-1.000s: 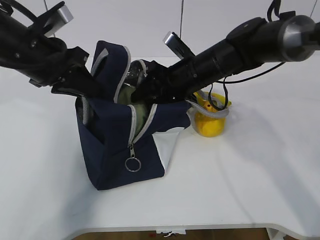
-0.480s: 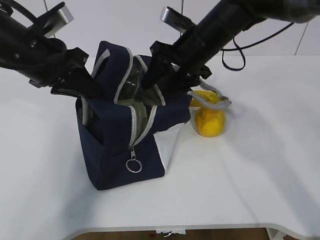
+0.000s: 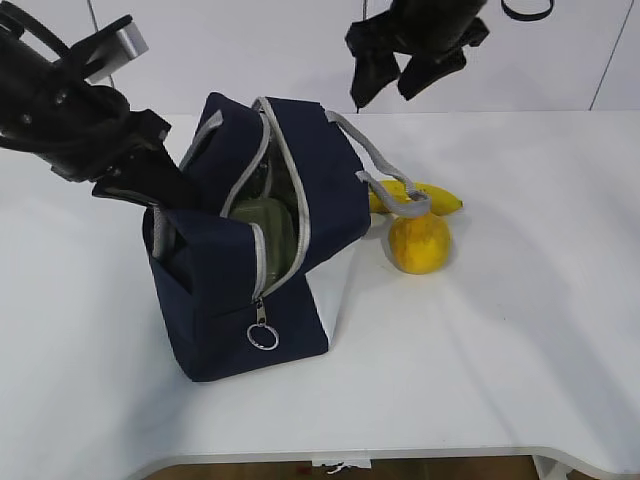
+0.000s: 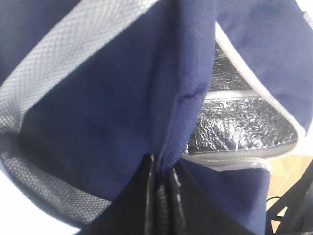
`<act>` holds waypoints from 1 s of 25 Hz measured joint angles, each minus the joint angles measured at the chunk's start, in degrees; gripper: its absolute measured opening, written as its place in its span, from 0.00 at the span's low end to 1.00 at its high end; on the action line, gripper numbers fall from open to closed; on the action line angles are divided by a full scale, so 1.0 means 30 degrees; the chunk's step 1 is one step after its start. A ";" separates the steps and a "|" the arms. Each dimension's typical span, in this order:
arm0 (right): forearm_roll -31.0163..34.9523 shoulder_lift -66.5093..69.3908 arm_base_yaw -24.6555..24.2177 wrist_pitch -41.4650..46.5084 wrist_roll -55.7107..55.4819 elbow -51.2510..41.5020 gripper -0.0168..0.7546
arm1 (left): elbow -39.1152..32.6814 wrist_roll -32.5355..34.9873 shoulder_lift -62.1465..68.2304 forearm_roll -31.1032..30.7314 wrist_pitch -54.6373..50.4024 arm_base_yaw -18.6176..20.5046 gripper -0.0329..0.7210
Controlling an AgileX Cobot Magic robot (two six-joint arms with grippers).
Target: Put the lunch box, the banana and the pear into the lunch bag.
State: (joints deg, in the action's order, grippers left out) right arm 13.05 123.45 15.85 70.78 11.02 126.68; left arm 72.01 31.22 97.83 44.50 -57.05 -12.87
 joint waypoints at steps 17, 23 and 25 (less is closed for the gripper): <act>-0.6666 0.2630 0.0000 0.0225 -0.0071 0.0043 0.66 | 0.0014 0.0000 0.0000 -0.0217 -0.0803 0.0000 0.05; -0.5821 0.3091 0.0000 0.0225 0.3435 0.0043 0.66 | 0.0014 0.0000 0.0000 -0.0467 -0.0866 0.0000 0.05; -0.5426 0.3091 0.0000 0.0225 0.4632 0.0043 0.66 | 0.0014 0.0000 0.0000 -0.0595 -0.1010 0.0000 0.05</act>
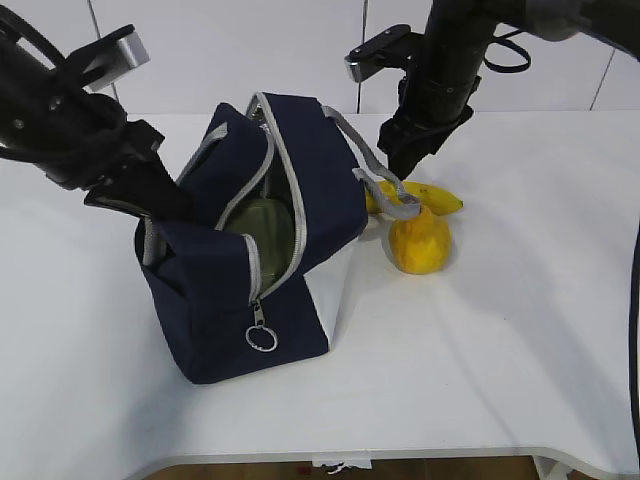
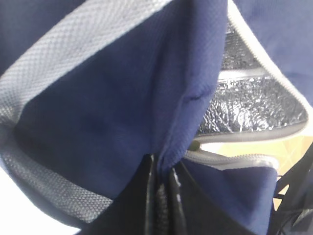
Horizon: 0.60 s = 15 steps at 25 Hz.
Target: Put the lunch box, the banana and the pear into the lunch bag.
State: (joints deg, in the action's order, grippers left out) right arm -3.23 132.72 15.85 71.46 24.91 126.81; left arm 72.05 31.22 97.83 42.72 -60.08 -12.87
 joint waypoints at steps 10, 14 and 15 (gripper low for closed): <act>-0.0254 0.0041 0.0000 -0.0500 0.0671 0.0000 0.66 | 0.0000 0.0000 0.0000 -0.0450 -0.0493 0.0000 0.05; 0.0284 0.0041 0.0000 -0.1091 0.0701 0.0000 0.66 | 0.0000 0.0000 0.0000 -0.1189 -0.0790 0.0000 0.05; 0.0525 0.0087 0.0000 -0.1140 0.0701 0.0000 0.66 | 0.0000 0.0000 0.0000 -0.1457 -0.0908 0.0000 0.05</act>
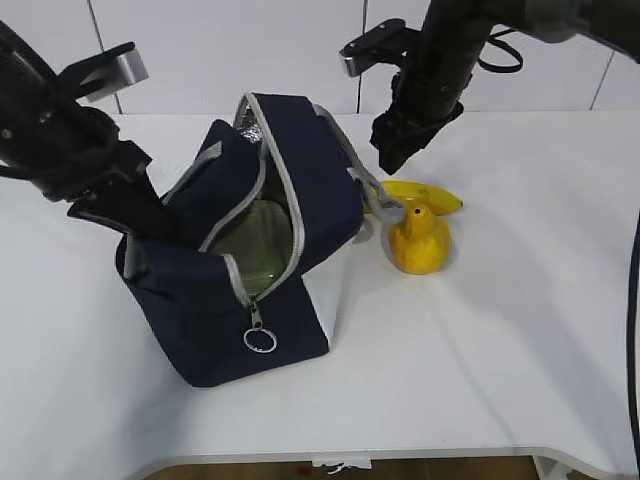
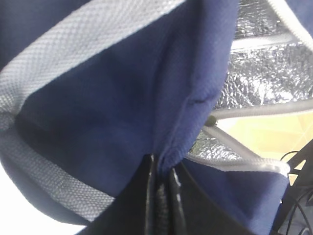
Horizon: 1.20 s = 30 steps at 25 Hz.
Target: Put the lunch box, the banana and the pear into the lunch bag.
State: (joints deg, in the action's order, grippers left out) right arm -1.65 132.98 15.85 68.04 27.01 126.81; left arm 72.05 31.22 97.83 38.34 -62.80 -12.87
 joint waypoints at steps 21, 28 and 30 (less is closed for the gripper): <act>0.0309 0.1400 0.0000 -0.1024 0.4703 0.0087 0.73 | 0.0000 0.0000 0.0000 -0.0539 -0.0650 0.0000 0.05; 0.0373 0.1737 0.0000 -0.1661 0.5093 0.0087 0.73 | 0.0000 0.0000 0.0000 -0.0539 -0.0650 0.0000 0.05; 0.0373 0.1865 0.0000 -0.1706 0.5093 0.0087 0.73 | 0.0000 0.0000 0.0000 -0.0582 -0.0658 0.0000 0.05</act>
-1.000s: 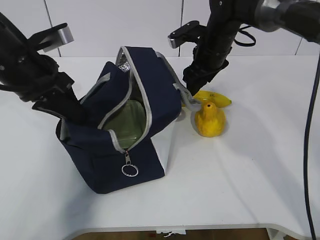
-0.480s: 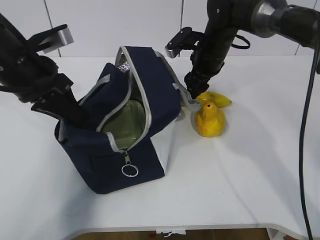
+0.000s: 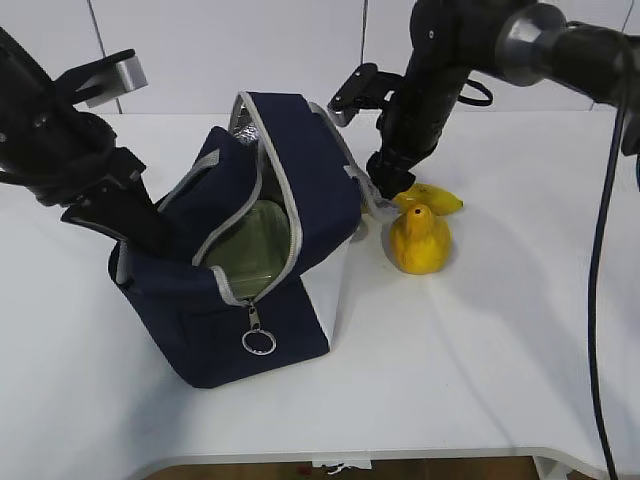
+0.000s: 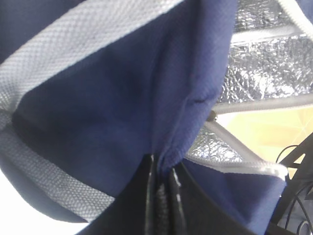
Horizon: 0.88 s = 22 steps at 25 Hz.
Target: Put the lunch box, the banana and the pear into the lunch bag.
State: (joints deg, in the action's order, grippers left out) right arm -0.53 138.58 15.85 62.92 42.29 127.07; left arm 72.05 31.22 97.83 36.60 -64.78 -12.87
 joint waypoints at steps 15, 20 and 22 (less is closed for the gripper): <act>0.0044 0.1052 0.0000 -0.0153 0.0040 0.0000 0.63 | 0.0000 0.0000 0.0000 0.0000 -0.0033 0.0000 0.05; 0.0044 0.1052 0.0000 -0.0115 0.0040 0.0000 0.39 | 0.0000 0.0000 0.0000 0.0000 -0.0033 0.0000 0.05; -0.0035 0.1052 0.0000 -0.0115 -0.0106 0.0000 0.37 | 0.0000 0.0000 0.0000 0.0000 -0.0033 0.0000 0.05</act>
State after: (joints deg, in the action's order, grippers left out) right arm -0.63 141.74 15.85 62.58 41.98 127.07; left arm 72.05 31.22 97.83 36.60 -64.88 -12.87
